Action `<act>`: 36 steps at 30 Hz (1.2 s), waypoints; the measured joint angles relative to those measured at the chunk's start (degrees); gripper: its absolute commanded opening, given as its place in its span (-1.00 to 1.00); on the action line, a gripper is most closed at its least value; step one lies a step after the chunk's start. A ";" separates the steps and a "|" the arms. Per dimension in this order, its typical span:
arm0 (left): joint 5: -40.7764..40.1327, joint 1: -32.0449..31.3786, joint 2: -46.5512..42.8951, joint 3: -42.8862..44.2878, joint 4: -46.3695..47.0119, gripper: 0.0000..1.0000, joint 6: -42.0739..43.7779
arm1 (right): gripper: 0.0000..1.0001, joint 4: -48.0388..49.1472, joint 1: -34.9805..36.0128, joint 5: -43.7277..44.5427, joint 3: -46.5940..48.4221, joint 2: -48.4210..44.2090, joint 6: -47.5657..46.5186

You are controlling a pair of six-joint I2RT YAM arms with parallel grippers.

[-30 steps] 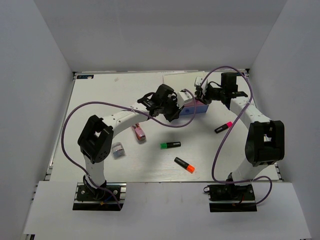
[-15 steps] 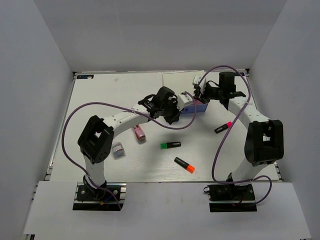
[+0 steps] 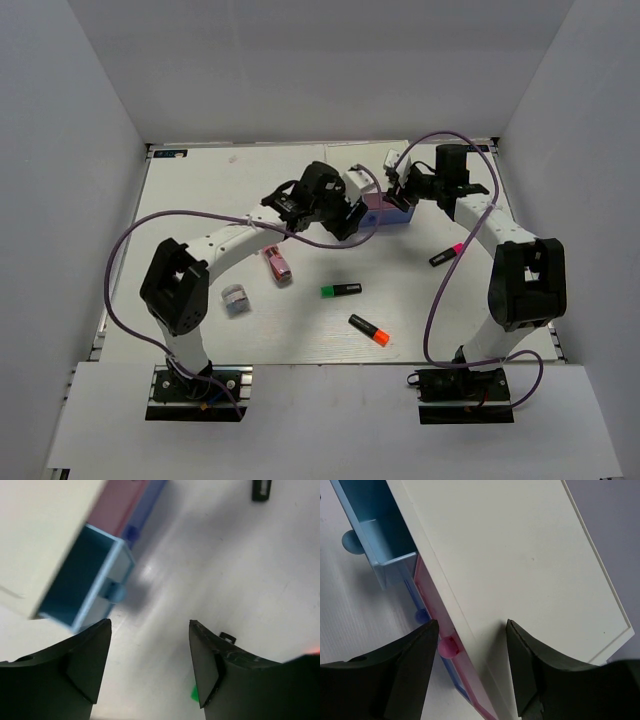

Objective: Sort the stationery into containers
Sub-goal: Open the drawer

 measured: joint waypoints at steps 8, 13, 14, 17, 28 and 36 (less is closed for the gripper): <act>0.81 4.39 -1.31 5.14 0.46 0.34 -1.03 | 0.25 0.87 -0.02 -0.46 -1.14 -0.33 -1.11; 3.37 8.90 -1.55 4.85 2.16 -0.17 -14.23 | 0.25 0.87 -0.04 -0.55 -1.68 -0.87 -1.31; 4.31 9.73 -2.05 3.67 3.26 -0.17 -17.64 | 0.25 0.90 -0.04 -0.55 -1.92 -1.07 -1.33; 5.88 11.15 -5.22 -1.95 6.67 0.28 -26.69 | 0.25 0.83 -0.04 -0.55 -2.40 -1.75 -1.11; 8.87 11.30 -11.34 -12.09 15.96 0.50 -61.61 | 0.25 0.66 -0.15 -1.05 -4.20 -3.93 0.04; 3.63 11.28 -10.56 -10.91 6.40 0.57 -76.89 | 0.25 0.72 -0.15 -1.46 -5.05 -4.37 0.31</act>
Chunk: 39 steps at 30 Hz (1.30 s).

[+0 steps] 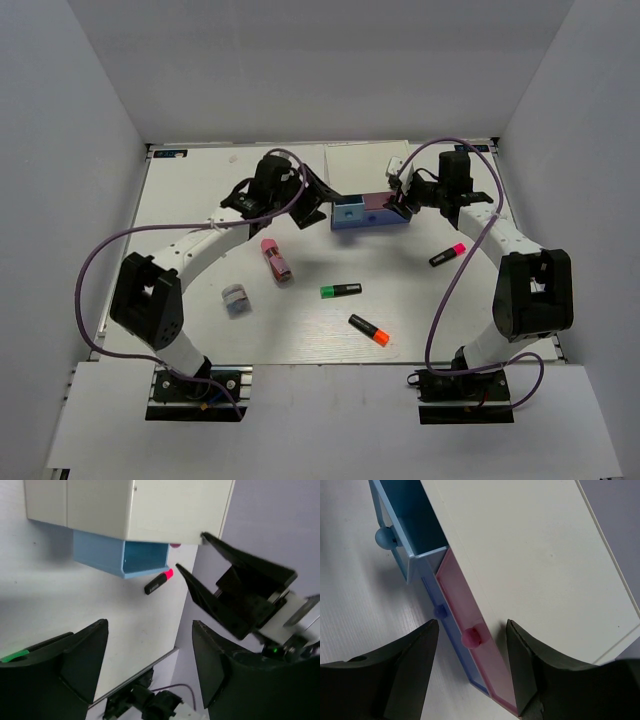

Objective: Sort the stationery into containers
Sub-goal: Open the drawer

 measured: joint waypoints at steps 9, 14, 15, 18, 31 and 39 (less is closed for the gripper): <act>-6.25 -0.35 4.48 14.19 -11.45 0.97 -4.46 | 0.25 0.20 0.00 -0.09 -0.02 0.00 0.63; -6.25 -0.24 8.70 14.91 -15.06 0.85 -4.98 | 0.25 0.59 0.00 -0.09 -0.13 0.00 1.20; -6.27 -0.26 9.99 15.50 -16.17 0.85 -4.57 | 0.25 0.66 0.00 -0.07 -0.15 0.00 1.22; -6.75 -0.52 14.51 20.28 -20.17 0.76 -0.26 | 0.25 1.09 -0.04 -0.02 -0.26 0.00 1.25; -8.98 -0.94 18.69 32.72 -29.27 0.45 13.07 | 0.25 2.27 -0.11 0.20 -0.90 -0.04 1.49; -9.09 -1.01 21.33 33.09 -31.28 0.34 15.34 | 0.25 2.93 -0.13 1.01 -0.92 -0.04 1.66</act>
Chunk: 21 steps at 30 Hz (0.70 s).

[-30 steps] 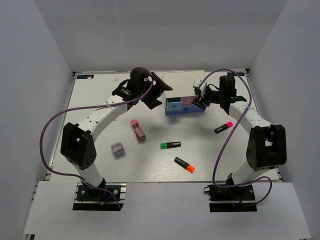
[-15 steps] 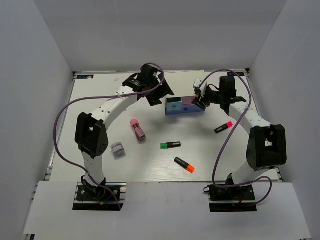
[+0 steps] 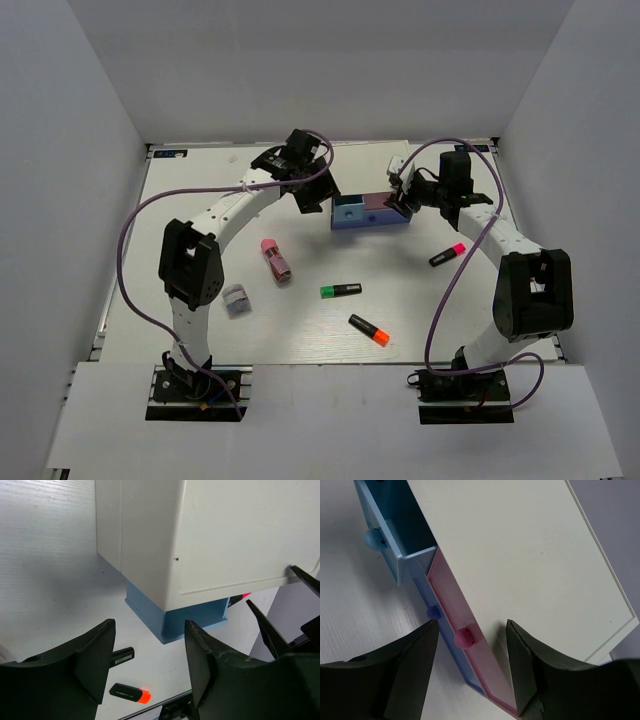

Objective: Sort the stationery into containers
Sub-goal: Open the drawer

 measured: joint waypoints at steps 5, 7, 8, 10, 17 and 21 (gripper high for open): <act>-0.02 -0.28 0.96 0.68 -0.42 0.32 0.92 | 0.25 0.22 -0.02 0.28 0.00 0.02 0.26; -0.02 -0.33 1.51 1.25 -0.59 0.29 1.29 | 0.25 0.22 -0.02 0.42 0.00 0.11 0.26; -0.02 -0.35 1.75 1.49 -0.57 0.29 1.42 | 0.25 0.24 -0.02 0.42 0.00 0.15 0.26; -0.02 -0.42 2.47 2.21 -0.90 0.26 1.99 | 0.25 0.22 -0.02 0.42 0.00 0.24 0.24; -0.55 -1.31 5.57 5.90 -2.80 0.11 4.20 | 0.22 0.39 0.02 0.42 0.07 0.48 0.22; -0.59 -1.77 6.23 6.21 -2.78 0.05 4.79 | 0.20 1.18 0.07 0.44 0.20 0.90 0.22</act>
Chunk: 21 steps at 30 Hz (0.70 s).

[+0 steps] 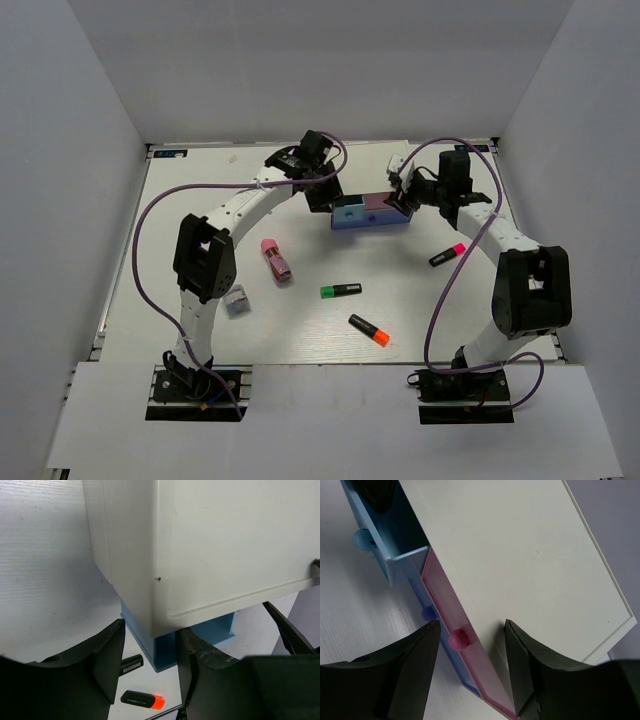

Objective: Sort the stationery into containers
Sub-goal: Open the drawer

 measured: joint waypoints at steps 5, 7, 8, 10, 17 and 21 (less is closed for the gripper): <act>-0.37 -0.46 0.00 0.07 0.00 0.01 0.74 | 0.17 0.37 0.35 0.83 0.79 0.81 0.02; -0.42 -0.72 0.00 0.07 -0.11 0.00 0.87 | 0.14 0.42 0.39 1.25 0.96 0.98 0.24; -0.39 -0.85 0.00 0.07 -0.22 0.00 1.09 | 0.14 0.59 0.55 1.44 1.05 1.09 0.39; -0.39 -1.22 -0.02 0.07 -0.42 0.00 1.42 | 0.14 1.14 0.79 1.92 1.18 1.31 0.85; -0.35 -2.40 -0.44 -0.90 -0.61 0.00 1.77 | 0.14 2.36 1.81 4.55 1.53 1.86 2.01; -0.17 -3.32 -1.46 -3.65 -0.90 0.00 1.75 | 0.14 2.71 2.10 5.33 1.81 2.23 2.64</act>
